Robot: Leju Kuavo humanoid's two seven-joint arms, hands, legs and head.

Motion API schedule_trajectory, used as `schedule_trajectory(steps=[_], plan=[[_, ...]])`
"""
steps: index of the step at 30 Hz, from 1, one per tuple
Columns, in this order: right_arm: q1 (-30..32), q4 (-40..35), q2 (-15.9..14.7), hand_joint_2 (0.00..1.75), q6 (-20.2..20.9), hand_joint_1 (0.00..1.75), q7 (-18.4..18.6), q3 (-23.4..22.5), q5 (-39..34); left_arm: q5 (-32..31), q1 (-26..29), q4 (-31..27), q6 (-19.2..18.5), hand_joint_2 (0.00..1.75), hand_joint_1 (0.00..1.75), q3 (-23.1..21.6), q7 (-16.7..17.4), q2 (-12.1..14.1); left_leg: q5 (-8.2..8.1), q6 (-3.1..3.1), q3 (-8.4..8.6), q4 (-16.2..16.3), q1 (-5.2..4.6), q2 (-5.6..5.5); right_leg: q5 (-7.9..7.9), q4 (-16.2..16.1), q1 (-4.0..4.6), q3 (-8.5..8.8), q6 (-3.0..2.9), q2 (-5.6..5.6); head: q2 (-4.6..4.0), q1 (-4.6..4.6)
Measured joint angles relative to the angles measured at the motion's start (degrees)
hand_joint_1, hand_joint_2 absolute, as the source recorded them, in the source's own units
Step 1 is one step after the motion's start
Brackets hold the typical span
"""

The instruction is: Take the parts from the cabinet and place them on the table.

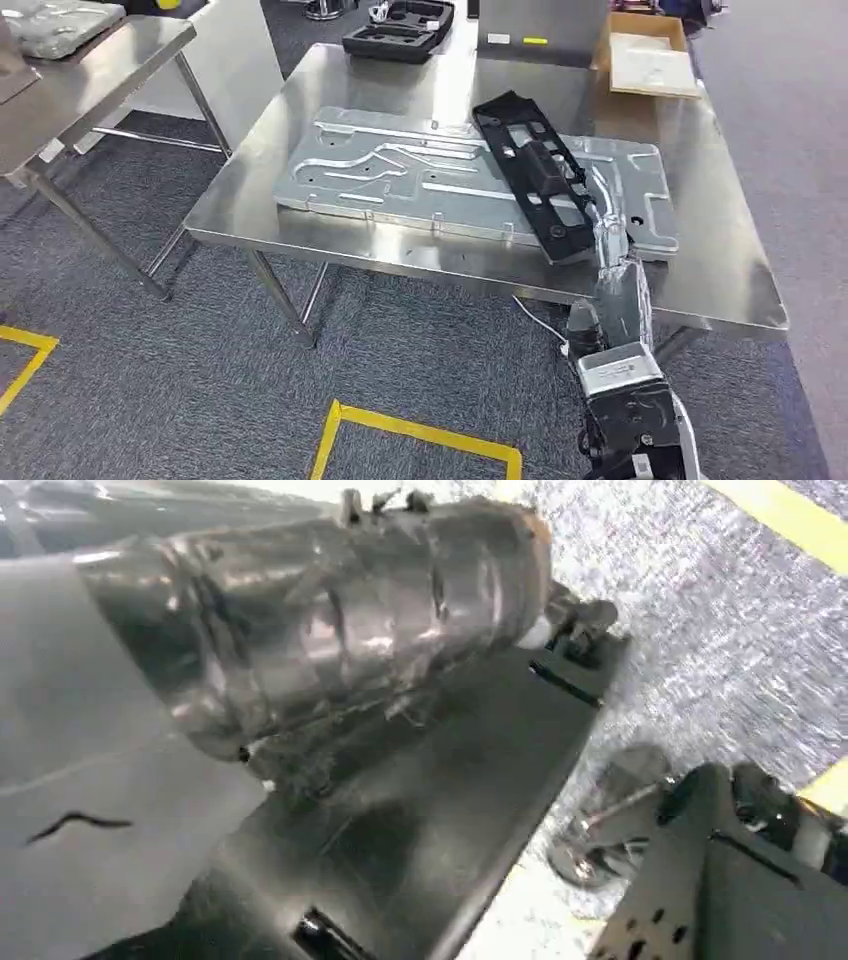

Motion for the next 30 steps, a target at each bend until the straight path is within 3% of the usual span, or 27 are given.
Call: schedule_trajectory(steps=[2, 3, 4, 5, 7, 8, 9, 10, 11, 13, 14, 15, 16, 17, 18, 19, 20, 21, 22, 23, 24, 25, 26, 28, 29, 30], plan=[[5.27, 0.81, 0.37, 0.00, -1.01, 0.00, 0.11, -1.69, -1.36, 1.19, 0.42, 0.00, 0.61, 0.00, 0.00, 0.18, -0.48, -0.07, -8.25, -0.72, -1.53, 7.18, 0.35, 0.01, 1.35, -0.03, -0.12, -1.81, -0.55, -0.30, 0.00, -0.72], [6.95, 2.00, 0.48, 0.00, -1.46, 0.00, -0.72, -2.37, -2.59, 1.75, 0.47, 0.00, 0.81, 0.00, 0.00, 0.24, -0.59, -0.07, -11.01, -0.97, -1.90, 11.20, 0.57, 0.04, 2.17, -0.01, -0.12, -2.69, -0.56, -0.31, -0.02, -0.59], [8.21, 3.55, 0.66, 0.00, -1.75, 0.00, -1.81, -2.93, -4.64, 2.05, 0.48, 0.00, 0.87, 0.00, 0.00, 0.33, -0.66, -0.04, -11.74, -1.13, -1.92, 14.23, 0.71, 0.04, 2.93, 0.00, -0.13, -3.60, -0.53, -0.29, -0.02, -0.68], [9.48, 5.39, 0.90, 0.00, -1.97, 0.00, -3.10, -3.41, -7.83, 2.58, 0.49, 0.00, 0.90, 0.00, 0.00, 0.50, -0.72, -0.04, -10.58, -1.17, -1.37, 15.71, 0.76, 0.03, 3.78, 0.09, -0.13, -4.72, -0.45, -0.29, -0.02, -0.70], [12.50, 9.65, 1.40, 0.00, -2.04, 0.00, -6.61, -4.13, -15.73, 3.21, 0.52, 0.00, 0.90, 0.00, 0.00, 0.83, -0.85, -0.04, -5.87, -0.99, 2.60, 12.82, 0.76, 0.03, 5.20, 0.09, -0.14, -6.81, -0.17, -0.34, -0.02, -0.70], [13.88, 12.63, 1.83, 0.00, -1.71, 0.00, -9.23, -4.61, -21.21, 3.72, 0.55, 0.00, 0.90, 0.00, 0.00, 0.94, -0.88, -0.04, -4.80, -0.75, 6.45, 8.11, 0.75, -0.02, 5.96, 0.10, -0.16, -7.73, 0.03, -0.34, -0.02, -0.70], [14.69, 15.79, 2.32, 0.00, -1.16, 0.00, -12.10, -5.06, -27.17, 4.07, 0.51, 0.00, 0.79, 0.00, 0.00, 0.96, -0.87, -0.04, -5.94, -0.49, 10.99, 2.40, 0.72, -0.21, 6.59, 0.16, -0.16, -8.08, 0.25, -0.34, 0.00, -0.77], [15.26, 18.79, 2.91, 0.00, -0.37, 0.00, -14.63, -5.58, -32.64, 4.42, 0.50, 0.00, 0.79, 0.00, 0.00, 0.96, -0.79, -0.07, -8.12, -0.27, 14.67, -3.32, 0.32, -0.37, 6.99, 0.20, 0.02, -8.40, 0.61, -0.32, -0.02, -0.74], [15.46, 23.17, 3.46, 0.00, 0.91, 0.00, -17.67, -6.32, -38.94, 4.77, 0.44, 0.00, 0.74, 0.00, 0.00, 1.01, -0.61, -0.15, -9.05, -0.10, 15.57, -5.58, 0.22, -0.41, 7.67, -0.02, -0.08, -8.50, 0.95, -0.40, -0.02, -0.53], [15.53, 31.65, 4.75, 0.00, 5.67, 0.00, -22.02, -7.50, -49.64, 5.14, 0.41, 0.00, 0.46, 0.00, 0.00, 1.07, -0.35, -0.26, -8.24, 0.48, 14.55, -5.32, -0.16, -0.42, 9.24, -0.89, -0.24, -8.42, 1.58, -0.49, -0.02, -0.61], [15.48, 37.29, 5.42, 0.00, 10.07, 0.00, -23.04, -8.38, -55.63, 5.29, 0.60, 0.00, 0.42, 0.00, 0.00, 1.07, -0.17, -0.37, -7.19, 1.11, 14.04, -6.26, 0.20, -0.31, 9.68, -1.18, 0.12, -8.47, 2.06, -0.44, -0.02, -0.48], [15.38, 42.67, 6.13, 0.00, 13.83, 0.00, -22.33, -9.39, -60.50, 5.34, 0.56, 0.02, 0.37, 0.00, 0.00, 1.07, -0.13, -0.50, -6.30, 1.57, 14.04, -6.27, 0.36, 0.06, 7.73, -0.31, -0.37, -9.03, 2.11, 0.04, -0.02, -0.44], [15.42, 48.11, 7.37, 0.00, 16.58, 0.00, -19.79, -10.32, -64.43, 5.09, 0.46, 0.02, 0.28, 0.00, 0.00, 1.07, 0.00, -0.57, -5.70, 2.14, 12.89, -6.36, 0.31, -0.11, 4.08, 2.22, -0.31, -9.99, 2.14, 0.15, -0.02, -0.33], [15.42, 52.10, 8.29, 0.00, 18.03, 0.00, -15.39, -11.02, -65.73, 4.68, 0.41, 0.02, 0.20, 0.00, 0.00, 1.07, 0.15, -0.85, -5.05, 2.61, 12.26, -6.08, 0.21, -0.09, 0.27, 6.26, -0.49, -11.26, 2.16, 0.22, -0.02, -0.11], [15.41, 55.69, 9.16, 0.00, 18.14, 0.00, -10.90, -11.37, -65.86, 4.29, 0.39, 0.00, 0.11, 0.00, 0.00, 1.07, 0.35, -1.11, -4.41, 2.71, 11.09, -5.74, 0.04, -0.15, -3.02, 11.28, -0.45, -12.56, 2.24, 0.32, -0.02, 0.15], [15.33, 58.94, 9.97, 0.00, 18.07, 0.00, -7.31, -11.41, -65.75, 4.05, 0.40, 0.02, -0.07, 0.00, 0.00, 1.07, 0.61, -1.25, -3.84, 2.73, 9.97, -5.42, -0.17, -0.14, -4.32, 15.42, -0.44, -13.34, 2.31, 0.41, -0.02, 0.15], [15.24, 61.58, 10.76, 0.00, 17.94, 0.00, -5.59, -11.55, -65.55, 3.96, 0.39, 0.02, -0.15, 0.00, 0.00, 1.07, 0.63, -1.36, -3.39, 2.66, 8.89, -4.93, -0.25, -0.07, -3.41, 17.79, -0.44, -13.37, 2.35, 0.44, -0.02, 0.13], [15.17, 64.86, 11.60, 0.00, 17.77, 0.00, -4.77, -11.81, -65.31, 3.87, 0.41, 0.00, -0.28, 0.00, 0.00, 1.07, 0.68, -1.46, -3.05, 2.57, 7.72, -4.37, -0.25, 0.00, -1.06, 17.93, -0.46, -12.32, 2.35, 0.44, -0.02, 0.13], [15.10, 67.16, 12.46, 0.00, 17.74, 0.00, -4.54, -12.16, -65.18, 3.81, 0.42, 0.00, -0.28, 0.00, 0.00, 1.07, 0.68, -1.51, -2.78, 2.41, 6.64, -3.72, -0.24, 0.06, 1.09, 15.99, -0.51, -10.27, 2.32, 0.43, -0.02, 0.13], [14.90, 70.02, 13.22, 0.00, 17.74, 0.00, -4.46, -12.48, -65.07, 3.63, 0.37, 0.00, -0.28, 0.00, 0.00, 1.07, 0.68, -1.62, -2.56, 2.18, 5.42, -2.86, -0.20, 0.08, 2.32, 11.57, -0.66, -6.65, 2.34, 0.40, -0.02, 0.13], [14.60, 71.97, 13.87, 0.00, 17.74, 0.00, -4.05, -12.74, -65.03, 3.59, 0.27, 0.02, -0.28, 0.00, 0.00, 1.07, 0.68, -1.66, -2.41, 1.94, 4.63, -2.00, -0.20, 0.09, 1.29, 6.89, -0.83, -3.02, 2.37, 0.36, -0.02, 0.13], [14.05, 73.78, 14.53, 0.00, 17.72, 0.00, -3.00, -12.94, -64.87, 3.52, 0.17, 0.00, -0.28, 0.00, 0.00, 1.07, 0.76, -1.68, -2.44, 1.70, 3.68, -1.17, -0.60, 0.13, -1.22, 2.20, -0.42, -0.21, 2.37, 0.40, -0.02, 0.22], [13.57, 75.53, 15.22, 0.00, 17.70, 0.00, -1.51, -13.23, -64.55, 3.24, 0.14, 0.02, -0.28, 0.00, 0.00, 1.07, 1.09, -1.75, -2.16, 1.45, 3.53, -0.71, -0.51, 0.36, -1.94, 1.43, -0.26, 0.02, 1.75, 0.78, 0.00, -0.22], [13.36, 78.81, 16.46, 0.00, 18.81, 0.00, 2.72, -13.45, -62.17, 2.82, -0.68, 0.02, -0.76, 0.00, 0.00, 0.83, 3.42, -2.29, -1.30, 0.91, 3.39, -0.61, -0.24, 0.35, -1.42, 1.48, -0.13, -0.47, 1.32, 0.80, 0.00, -0.02], [13.48, 80.14, 17.13, 0.00, 20.19, 0.00, 4.67, -13.36, -59.97, 3.00, -1.55, 0.13, -1.31, 0.00, 0.00, 0.79, 5.84, -2.86, -1.06, 0.65, 3.02, -0.48, -0.30, 0.07, -0.87, 1.32, -0.40, -1.54, 0.83, 0.58, -0.02, 0.07], [13.25, 81.03, 17.42, 0.00, 21.49, 0.00, 6.59, -13.05, -58.09, 3.02, -3.15, 0.20, -2.04, 0.00, 0.00, 0.79, 8.20, -4.07, -2.60, 0.27, 2.31, 0.31, -0.09, -0.02, -0.29, 1.37, -0.48, -1.54, 0.33, 0.26, -0.02, 0.15]])
